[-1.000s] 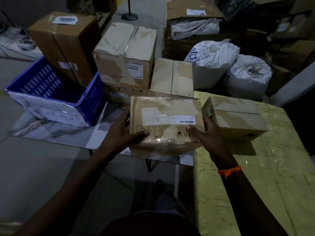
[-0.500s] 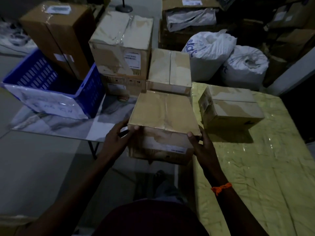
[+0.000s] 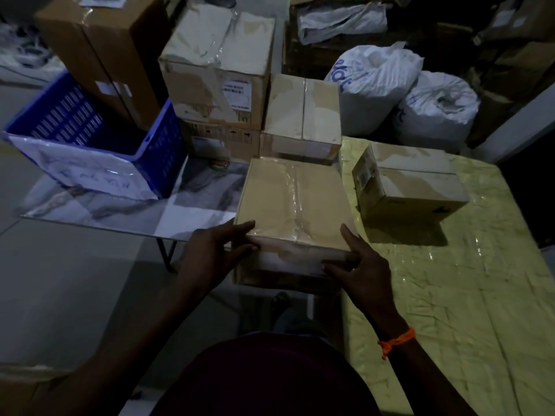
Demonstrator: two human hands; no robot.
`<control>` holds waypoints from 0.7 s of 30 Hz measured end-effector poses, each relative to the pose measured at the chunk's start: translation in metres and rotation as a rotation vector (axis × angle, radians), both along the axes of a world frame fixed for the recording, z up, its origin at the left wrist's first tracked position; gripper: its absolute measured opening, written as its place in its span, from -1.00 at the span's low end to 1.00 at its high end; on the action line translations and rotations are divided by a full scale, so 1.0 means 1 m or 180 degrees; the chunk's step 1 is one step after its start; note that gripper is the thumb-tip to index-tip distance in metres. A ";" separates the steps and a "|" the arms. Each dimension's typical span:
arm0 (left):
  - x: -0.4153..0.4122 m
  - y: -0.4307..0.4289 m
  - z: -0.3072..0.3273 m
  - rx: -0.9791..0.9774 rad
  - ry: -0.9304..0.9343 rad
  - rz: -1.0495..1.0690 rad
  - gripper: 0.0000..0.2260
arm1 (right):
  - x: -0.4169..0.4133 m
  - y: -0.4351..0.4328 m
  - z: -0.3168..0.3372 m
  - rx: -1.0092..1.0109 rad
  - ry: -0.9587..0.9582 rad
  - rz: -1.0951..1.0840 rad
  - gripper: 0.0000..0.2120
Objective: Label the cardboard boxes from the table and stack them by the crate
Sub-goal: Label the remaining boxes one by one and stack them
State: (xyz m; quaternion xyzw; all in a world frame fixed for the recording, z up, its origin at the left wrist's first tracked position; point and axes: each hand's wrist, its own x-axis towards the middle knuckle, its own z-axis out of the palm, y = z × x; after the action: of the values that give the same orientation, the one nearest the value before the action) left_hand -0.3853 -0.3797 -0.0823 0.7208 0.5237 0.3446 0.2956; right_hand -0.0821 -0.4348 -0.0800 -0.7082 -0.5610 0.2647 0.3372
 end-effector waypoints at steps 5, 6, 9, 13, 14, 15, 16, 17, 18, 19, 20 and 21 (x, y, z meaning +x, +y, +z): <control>0.013 -0.014 0.010 0.0255 0.0048 -0.0156 -0.55 | 0.017 -0.026 0.016 0.0222 -0.0026 -0.0167 -0.16; 0.018 -0.014 0.013 0.0339 0.0039 -0.0205 -0.54 | 0.020 -0.032 0.020 0.0308 -0.0064 -0.0224 -0.16; 0.035 -0.008 0.030 0.0680 -0.0042 -0.0299 -0.51 | 0.033 -0.049 0.034 0.0683 -0.0229 -0.0407 -0.14; 0.057 0.015 0.059 0.1149 -0.0206 -0.0537 -0.59 | 0.043 -0.045 0.061 0.1274 -0.0525 -0.0680 -0.20; 0.061 0.025 0.064 0.1216 -0.0211 -0.0560 -0.61 | 0.045 -0.037 0.066 0.1393 -0.0601 -0.0716 -0.22; 0.065 0.037 0.068 0.1243 -0.0184 -0.0577 -0.63 | 0.048 -0.027 0.070 0.1482 -0.0688 -0.0734 -0.23; 0.068 0.050 0.071 0.1236 -0.0137 -0.0593 -0.63 | 0.050 -0.015 0.073 0.1524 -0.0777 -0.0733 -0.25; 0.069 0.065 0.073 0.1195 -0.0088 -0.0616 -0.62 | 0.052 0.000 0.075 0.1529 -0.0869 -0.0725 -0.25; 0.070 0.080 0.074 0.1153 -0.0080 -0.0643 -0.62 | 0.054 0.016 0.077 0.1513 -0.0958 -0.0705 -0.25; 0.070 0.095 0.077 0.1138 -0.0099 -0.0658 -0.62 | 0.055 0.033 0.078 0.1500 -0.1024 -0.0672 -0.25; 0.070 0.109 0.079 0.1145 -0.0100 -0.0653 -0.63 | 0.056 0.050 0.079 0.1509 -0.1044 -0.0629 -0.25; 0.071 0.123 0.083 0.1141 -0.0066 -0.0625 -0.63 | 0.056 0.067 0.079 0.1527 -0.1039 -0.0591 -0.25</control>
State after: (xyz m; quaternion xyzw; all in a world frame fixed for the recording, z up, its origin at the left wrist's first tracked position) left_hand -0.3145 -0.2569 0.0002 0.8060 0.3781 0.4091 0.2001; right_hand -0.0259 -0.3679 -0.0009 -0.6897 -0.5872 -0.0247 0.4229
